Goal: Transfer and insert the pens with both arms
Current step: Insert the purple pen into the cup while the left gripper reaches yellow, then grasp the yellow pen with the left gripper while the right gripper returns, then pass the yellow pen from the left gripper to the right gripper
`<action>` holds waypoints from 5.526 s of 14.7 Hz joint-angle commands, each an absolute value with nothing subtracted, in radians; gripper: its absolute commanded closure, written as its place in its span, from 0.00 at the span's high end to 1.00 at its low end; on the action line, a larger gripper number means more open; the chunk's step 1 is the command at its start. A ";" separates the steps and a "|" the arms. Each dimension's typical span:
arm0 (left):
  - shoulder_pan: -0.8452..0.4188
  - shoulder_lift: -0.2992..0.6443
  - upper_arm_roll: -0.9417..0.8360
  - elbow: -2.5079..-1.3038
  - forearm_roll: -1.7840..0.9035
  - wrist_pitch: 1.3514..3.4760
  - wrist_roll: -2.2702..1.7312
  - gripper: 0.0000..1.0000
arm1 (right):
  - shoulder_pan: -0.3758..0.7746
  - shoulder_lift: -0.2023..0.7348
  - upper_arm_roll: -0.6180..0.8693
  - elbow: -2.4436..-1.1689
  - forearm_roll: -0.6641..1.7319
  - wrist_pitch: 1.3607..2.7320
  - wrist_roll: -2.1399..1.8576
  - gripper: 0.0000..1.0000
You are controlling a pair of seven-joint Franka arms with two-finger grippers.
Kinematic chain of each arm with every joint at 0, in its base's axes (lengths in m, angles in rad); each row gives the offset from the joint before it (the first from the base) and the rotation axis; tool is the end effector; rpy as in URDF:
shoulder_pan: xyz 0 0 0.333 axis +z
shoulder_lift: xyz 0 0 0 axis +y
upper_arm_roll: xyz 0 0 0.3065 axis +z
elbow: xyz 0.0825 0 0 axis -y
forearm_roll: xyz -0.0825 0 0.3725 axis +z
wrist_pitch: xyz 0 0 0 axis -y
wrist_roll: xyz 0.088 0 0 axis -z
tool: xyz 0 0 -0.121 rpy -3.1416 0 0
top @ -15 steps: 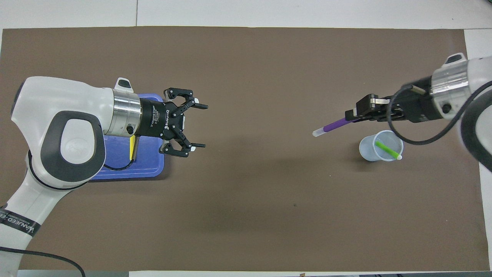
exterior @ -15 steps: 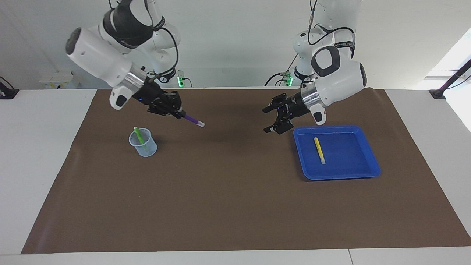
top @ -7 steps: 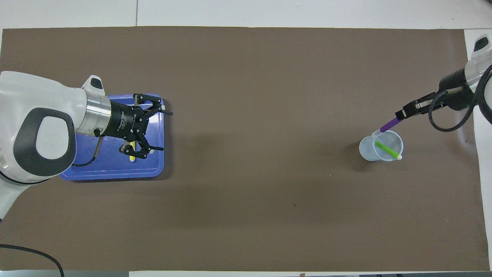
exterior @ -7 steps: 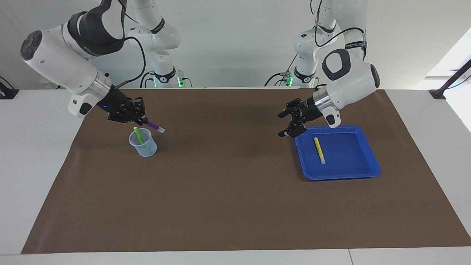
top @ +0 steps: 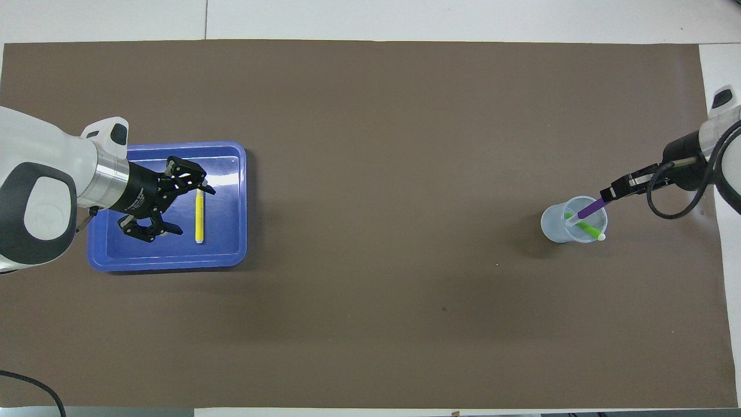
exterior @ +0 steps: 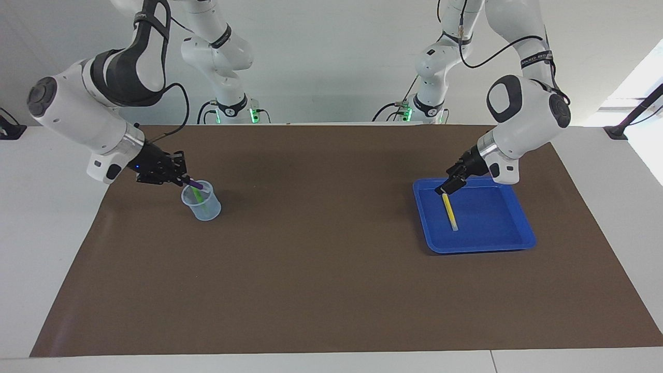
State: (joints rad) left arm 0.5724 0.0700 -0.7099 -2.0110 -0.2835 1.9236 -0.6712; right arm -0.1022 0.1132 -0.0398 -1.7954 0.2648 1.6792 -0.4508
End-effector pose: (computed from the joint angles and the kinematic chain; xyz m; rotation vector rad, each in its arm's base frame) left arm 0.5299 -0.0929 0.4027 2.7442 0.9237 -0.3658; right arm 0.5534 -0.0492 0.4483 -2.8028 -0.3511 0.2048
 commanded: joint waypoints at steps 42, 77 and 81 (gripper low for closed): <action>0.545 0.338 -0.712 -1.978 0.146 2.073 -0.371 0.00 | 0.342 0.097 -0.015 -1.817 0.924 2.142 0.276 1.00; 0.545 0.195 -0.953 -1.908 -0.788 2.017 -1.371 0.00 | 0.583 0.057 -0.023 -1.956 0.983 2.410 0.295 0.66; 0.548 0.193 -0.953 -1.908 -0.788 2.016 -1.374 0.00 | 0.565 0.060 -0.021 -1.948 0.979 2.404 0.295 0.48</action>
